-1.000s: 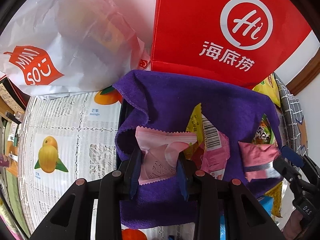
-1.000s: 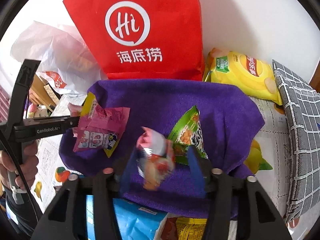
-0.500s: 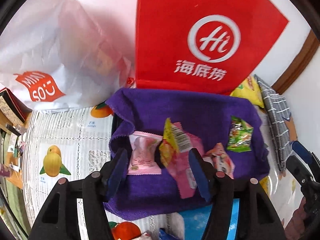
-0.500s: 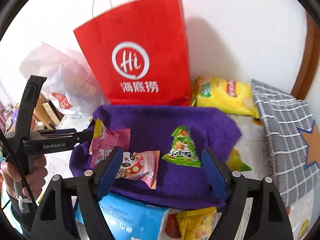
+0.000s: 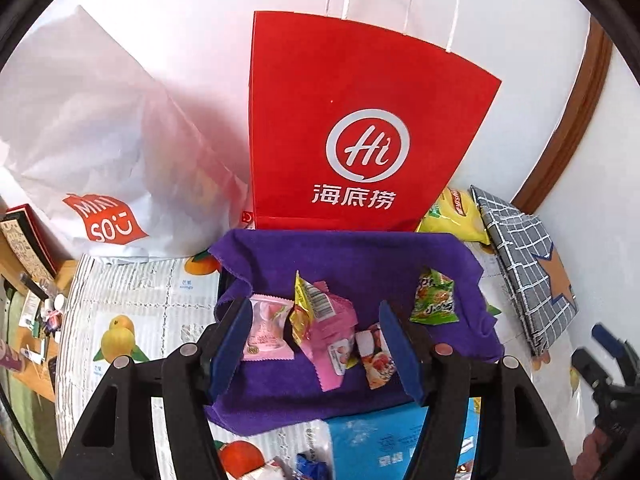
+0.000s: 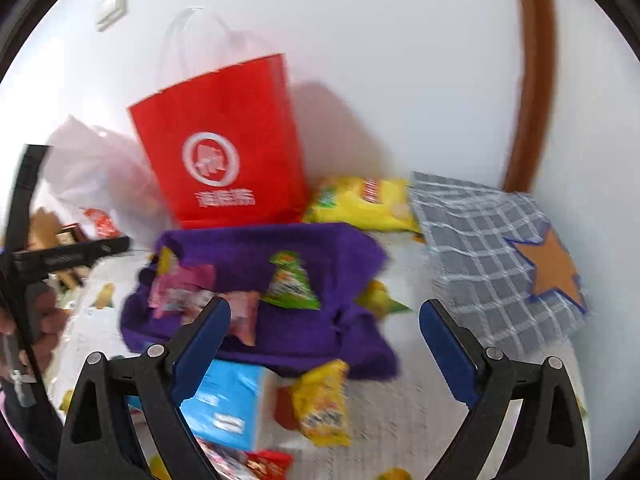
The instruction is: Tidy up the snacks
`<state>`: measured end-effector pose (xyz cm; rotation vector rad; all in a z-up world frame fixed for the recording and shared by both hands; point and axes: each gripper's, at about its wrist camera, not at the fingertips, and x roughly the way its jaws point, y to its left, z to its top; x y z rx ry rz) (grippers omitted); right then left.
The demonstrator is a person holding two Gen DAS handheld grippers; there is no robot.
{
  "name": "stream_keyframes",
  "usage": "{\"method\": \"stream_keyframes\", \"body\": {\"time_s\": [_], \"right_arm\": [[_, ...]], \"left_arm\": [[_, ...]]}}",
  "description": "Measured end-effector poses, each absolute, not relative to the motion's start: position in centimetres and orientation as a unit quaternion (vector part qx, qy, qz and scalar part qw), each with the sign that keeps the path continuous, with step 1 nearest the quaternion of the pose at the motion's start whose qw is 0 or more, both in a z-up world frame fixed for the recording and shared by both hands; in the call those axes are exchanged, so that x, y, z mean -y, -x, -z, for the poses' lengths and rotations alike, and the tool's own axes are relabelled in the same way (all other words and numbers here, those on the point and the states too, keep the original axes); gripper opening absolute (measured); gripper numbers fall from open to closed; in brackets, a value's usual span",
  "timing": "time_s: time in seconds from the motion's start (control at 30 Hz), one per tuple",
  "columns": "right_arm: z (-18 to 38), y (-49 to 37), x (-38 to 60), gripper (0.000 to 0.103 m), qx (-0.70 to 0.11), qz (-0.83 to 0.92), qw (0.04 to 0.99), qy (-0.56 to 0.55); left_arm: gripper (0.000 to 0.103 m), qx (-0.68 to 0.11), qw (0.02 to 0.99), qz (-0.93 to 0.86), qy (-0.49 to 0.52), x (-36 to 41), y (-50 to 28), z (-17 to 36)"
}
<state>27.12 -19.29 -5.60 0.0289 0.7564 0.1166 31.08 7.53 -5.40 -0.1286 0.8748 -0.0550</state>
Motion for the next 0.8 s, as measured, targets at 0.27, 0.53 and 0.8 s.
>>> {"method": "stream_keyframes", "body": {"time_s": [0.27, 0.53, 0.8], "right_arm": [[9.1, -25.8, 20.4, 0.079, -0.419, -0.089, 0.903, -0.038], [14.4, -27.7, 18.5, 0.057, -0.478, -0.142, 0.866, -0.026], [17.6, -29.0, 17.7, 0.056, -0.512, -0.145, 0.846, 0.017]], "left_arm": [[0.064, -0.422, 0.906, 0.02, 0.035, -6.6, -28.5, 5.3], [0.064, -0.44, 0.897, -0.01, 0.047, -9.2, -26.1, 7.3], [0.064, -0.46, 0.886, -0.024, 0.058, -11.1, -24.9, 9.0]]}}
